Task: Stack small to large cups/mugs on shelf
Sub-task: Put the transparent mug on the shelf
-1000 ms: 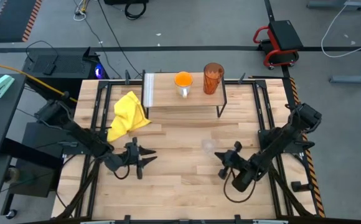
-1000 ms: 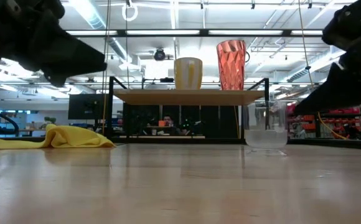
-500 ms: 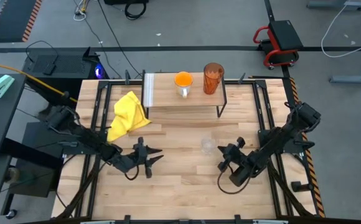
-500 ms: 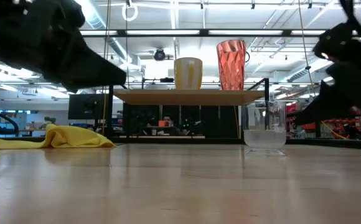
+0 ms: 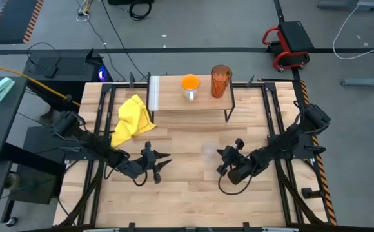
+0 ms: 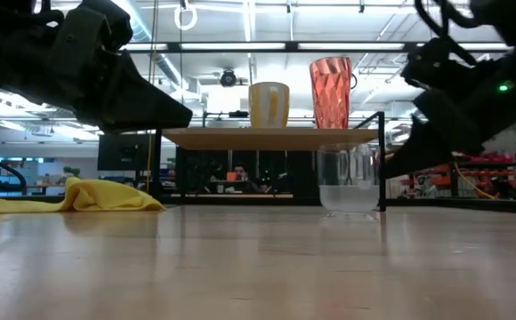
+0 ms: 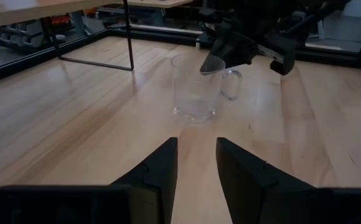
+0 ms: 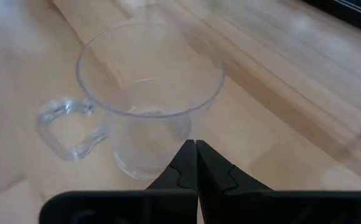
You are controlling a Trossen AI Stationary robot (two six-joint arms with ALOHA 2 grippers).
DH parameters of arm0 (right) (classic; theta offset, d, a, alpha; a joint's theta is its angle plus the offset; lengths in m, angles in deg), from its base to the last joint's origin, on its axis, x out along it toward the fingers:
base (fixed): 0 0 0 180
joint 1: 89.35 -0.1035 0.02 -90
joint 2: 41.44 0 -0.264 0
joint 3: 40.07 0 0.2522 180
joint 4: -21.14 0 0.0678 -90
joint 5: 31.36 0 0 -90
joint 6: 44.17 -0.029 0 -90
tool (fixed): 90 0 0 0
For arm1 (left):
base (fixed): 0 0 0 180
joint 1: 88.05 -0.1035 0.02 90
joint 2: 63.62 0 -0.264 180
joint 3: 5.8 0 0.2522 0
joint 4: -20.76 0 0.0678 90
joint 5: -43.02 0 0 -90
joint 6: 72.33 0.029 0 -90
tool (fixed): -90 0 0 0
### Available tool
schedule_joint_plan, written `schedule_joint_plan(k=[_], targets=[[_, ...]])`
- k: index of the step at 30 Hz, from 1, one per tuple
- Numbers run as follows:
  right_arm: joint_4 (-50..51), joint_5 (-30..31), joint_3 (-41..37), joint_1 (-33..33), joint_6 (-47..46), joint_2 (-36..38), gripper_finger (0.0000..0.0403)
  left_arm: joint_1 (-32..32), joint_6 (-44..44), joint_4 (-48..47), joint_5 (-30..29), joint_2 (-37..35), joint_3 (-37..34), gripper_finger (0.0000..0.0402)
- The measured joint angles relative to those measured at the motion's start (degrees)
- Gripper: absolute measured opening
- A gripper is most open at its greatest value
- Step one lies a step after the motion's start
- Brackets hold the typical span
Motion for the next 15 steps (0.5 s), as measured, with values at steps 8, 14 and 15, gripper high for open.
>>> schedule_joint_plan(k=[8,14,15], targets=[[-8.6,-4.1,0.0,3.5,8.7,0.0,0.0,0.0,0.0,0.0,0.0,0.0,0.0,0.0122],[-12.3,-5.9,0.1,4.0,13.0,0.0,0.0,0.0,0.0,0.0,0.0,0.0,0.0,0.0115],[-12.3,-6.4,0.3,4.2,13.4,0.0,0.0,-0.1,0.1,0.0,0.0,0.0,0.0,0.0115]])
